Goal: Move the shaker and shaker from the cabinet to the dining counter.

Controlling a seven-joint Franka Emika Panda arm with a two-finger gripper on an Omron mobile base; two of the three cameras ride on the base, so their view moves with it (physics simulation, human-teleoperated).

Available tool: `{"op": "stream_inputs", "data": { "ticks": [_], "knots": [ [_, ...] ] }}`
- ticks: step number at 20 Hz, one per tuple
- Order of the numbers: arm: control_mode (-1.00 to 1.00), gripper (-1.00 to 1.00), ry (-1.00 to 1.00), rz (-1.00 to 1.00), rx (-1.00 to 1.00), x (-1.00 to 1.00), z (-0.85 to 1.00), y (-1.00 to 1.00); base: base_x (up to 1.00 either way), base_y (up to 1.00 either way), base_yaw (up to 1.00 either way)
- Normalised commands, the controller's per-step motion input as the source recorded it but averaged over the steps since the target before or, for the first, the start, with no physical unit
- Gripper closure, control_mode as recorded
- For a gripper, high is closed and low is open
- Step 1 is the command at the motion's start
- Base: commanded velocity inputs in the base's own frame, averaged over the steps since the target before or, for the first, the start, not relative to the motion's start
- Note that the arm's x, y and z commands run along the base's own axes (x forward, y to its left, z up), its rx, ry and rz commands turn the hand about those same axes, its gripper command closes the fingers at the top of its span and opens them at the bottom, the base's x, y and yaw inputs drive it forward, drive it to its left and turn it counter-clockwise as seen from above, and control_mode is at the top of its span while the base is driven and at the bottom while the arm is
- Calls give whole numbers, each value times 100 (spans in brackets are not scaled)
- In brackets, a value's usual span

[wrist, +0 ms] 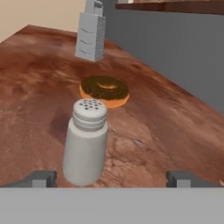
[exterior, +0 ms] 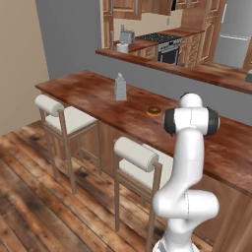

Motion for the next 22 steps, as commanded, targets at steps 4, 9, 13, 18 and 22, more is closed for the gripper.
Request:
{"op": "stream_inputs", "data": {
  "ticks": [4, 9, 13, 18, 22],
  "knots": [
    [-100, -100, 3, -7, 0, -33, 21, -8, 0, 0, 0],
    [-100, -100, 4, -10, 0, -41, 30, -8, 0, 0, 0],
    [-100, -100, 2, -3, 0, -44, 43, -7, 0, 0, 0],
    [-100, -100, -1, -4, 0, -44, 64, 0, 0, 0, 0],
    [-100, -100, 0, -5, 0, -47, 68, 0, 0, 0, 0]
  ]
}}
